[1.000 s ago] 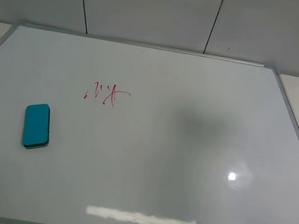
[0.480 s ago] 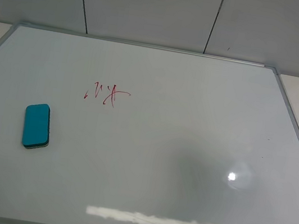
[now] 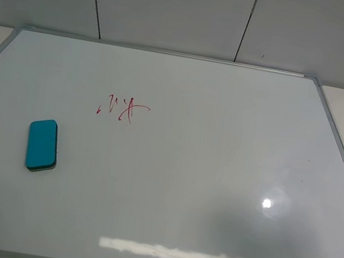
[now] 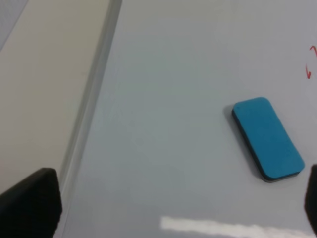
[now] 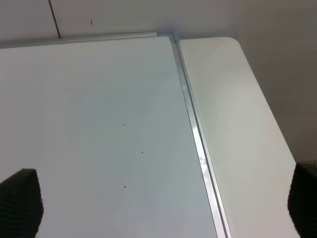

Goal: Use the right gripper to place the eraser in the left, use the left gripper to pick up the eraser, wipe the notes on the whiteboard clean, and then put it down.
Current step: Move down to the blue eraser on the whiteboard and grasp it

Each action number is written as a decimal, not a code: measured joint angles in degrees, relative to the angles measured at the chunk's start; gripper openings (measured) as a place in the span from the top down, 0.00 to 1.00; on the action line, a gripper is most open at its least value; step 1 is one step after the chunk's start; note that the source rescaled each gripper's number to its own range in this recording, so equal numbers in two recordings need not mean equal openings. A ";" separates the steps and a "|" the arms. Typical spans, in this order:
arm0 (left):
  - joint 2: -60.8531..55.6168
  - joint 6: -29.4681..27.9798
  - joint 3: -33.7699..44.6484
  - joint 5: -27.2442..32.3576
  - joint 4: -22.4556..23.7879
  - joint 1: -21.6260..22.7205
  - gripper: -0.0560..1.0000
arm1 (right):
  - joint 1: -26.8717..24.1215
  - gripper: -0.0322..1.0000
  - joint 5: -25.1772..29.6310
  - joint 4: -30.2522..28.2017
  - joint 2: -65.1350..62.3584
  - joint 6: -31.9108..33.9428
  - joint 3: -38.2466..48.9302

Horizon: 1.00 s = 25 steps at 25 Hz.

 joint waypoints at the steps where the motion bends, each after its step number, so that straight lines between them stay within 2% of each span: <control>1: 0.00 0.00 0.00 0.00 0.00 0.00 0.00 | 0.00 0.00 0.00 0.00 0.00 0.00 0.00; 8: 0.00 0.00 0.00 0.00 0.00 0.00 0.00 | 0.00 0.00 -0.23 -0.05 0.00 0.00 0.06; 12: 0.00 0.00 0.00 0.00 0.00 0.00 0.00 | -0.05 0.00 5.82 -1.61 0.00 0.00 0.65; 18: 0.00 0.00 0.00 0.00 0.00 0.00 0.00 | -0.11 0.00 6.27 -1.38 0.00 3.38 0.91; 25: 0.00 0.00 0.00 0.00 0.00 0.00 0.00 | -0.11 0.00 6.27 -1.25 0.00 3.82 0.91</control>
